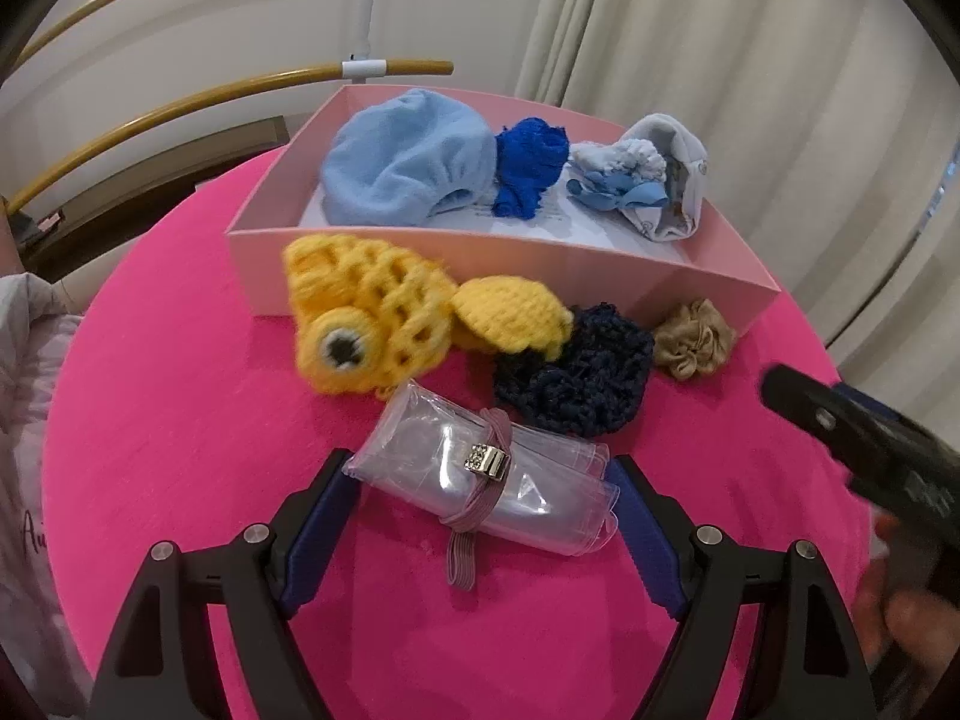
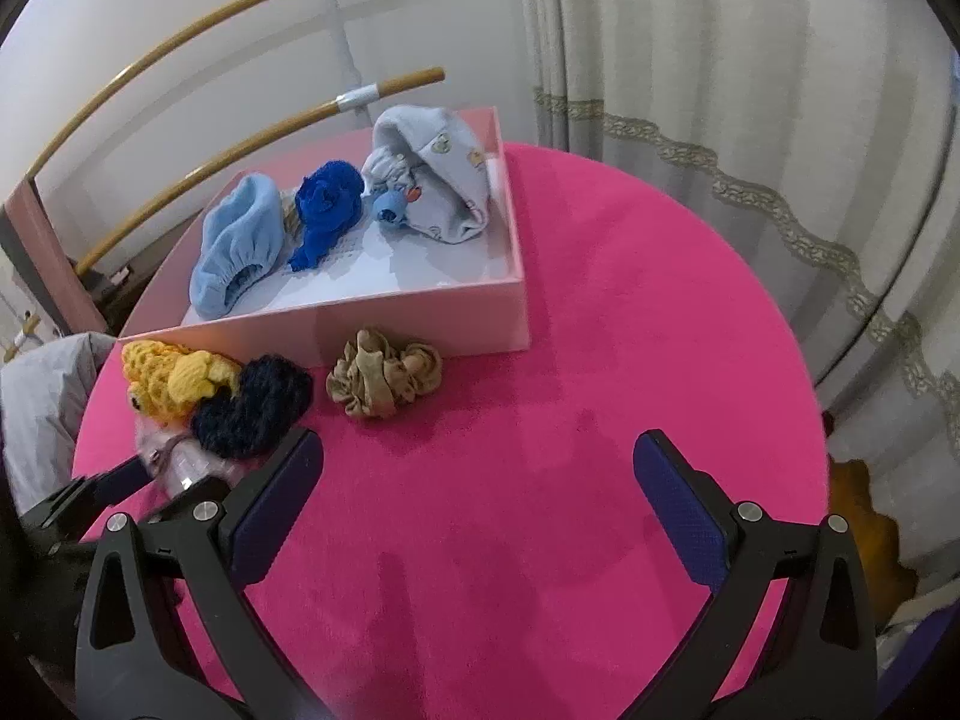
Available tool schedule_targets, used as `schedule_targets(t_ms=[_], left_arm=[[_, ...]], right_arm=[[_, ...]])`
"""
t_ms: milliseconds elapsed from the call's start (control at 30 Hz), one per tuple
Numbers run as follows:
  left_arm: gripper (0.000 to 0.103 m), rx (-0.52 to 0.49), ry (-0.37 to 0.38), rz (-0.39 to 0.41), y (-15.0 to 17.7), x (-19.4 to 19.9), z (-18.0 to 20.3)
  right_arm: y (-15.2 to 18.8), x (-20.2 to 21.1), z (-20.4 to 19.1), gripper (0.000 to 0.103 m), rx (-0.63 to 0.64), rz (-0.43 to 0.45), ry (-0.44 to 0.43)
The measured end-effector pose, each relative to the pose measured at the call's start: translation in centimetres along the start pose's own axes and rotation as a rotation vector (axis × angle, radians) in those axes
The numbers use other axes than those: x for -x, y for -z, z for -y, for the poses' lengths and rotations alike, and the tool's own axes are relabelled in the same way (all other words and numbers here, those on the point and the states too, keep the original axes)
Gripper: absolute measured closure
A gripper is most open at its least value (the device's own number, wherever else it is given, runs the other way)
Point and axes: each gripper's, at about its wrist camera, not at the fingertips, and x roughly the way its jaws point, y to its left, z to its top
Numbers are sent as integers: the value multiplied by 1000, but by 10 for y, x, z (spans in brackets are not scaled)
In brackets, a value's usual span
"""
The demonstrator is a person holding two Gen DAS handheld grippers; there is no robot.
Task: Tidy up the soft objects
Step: 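Lower the left tool onto the clear bottle pouch while the right tool reaches the beige scrunchie, then close the left tool on the bottle pouch while the right tool grasps the beige scrunchie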
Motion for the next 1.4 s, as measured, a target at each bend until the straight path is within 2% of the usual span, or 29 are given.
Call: schedule_targets(t_ms=[100, 167, 300, 400, 433, 467, 533, 633, 967, 1167, 1400], left_arm=[[24, 6, -3, 2, 4, 8, -4], [24, 10, -7, 1, 4, 11, -6], [24, 7, -25, 6, 4, 15, -9], [24, 8, -38, 10, 1, 13, -9], [24, 8, -41, 11, 1, 13, -9], [24, 7, -44, 13, 1, 13, -9], [24, 2, -53, 21, 0, 14, -9], [24, 3, -58, 28, 0, 16, -10], [24, -9, -69, 53, -3, 27, -11], [24, -35, -76, 107, -21, 48, -7], [24, -59, -71, 192, -69, 76, -5]], right_arm=[[-6, -16, -9, 2, 28, -20, -3], [-10, -28, -14, 7, 39, -39, -6], [-14, -43, -19, 23, 46, -52, 0], [-16, -50, -26, 24, 75, -50, 17], [-16, -52, -29, 28, 86, -48, 21], [-16, -52, -31, 33, 95, -44, 23], [-15, -48, -34, 66, 104, -34, 4], [-11, -44, -37, 78, 108, -36, -24], [6, -9, -28, 80, 84, -13, -76], [-19, 22, -29, 80, 97, 42, -105], [-64, 53, -39, 80, 133, 127, -126]])
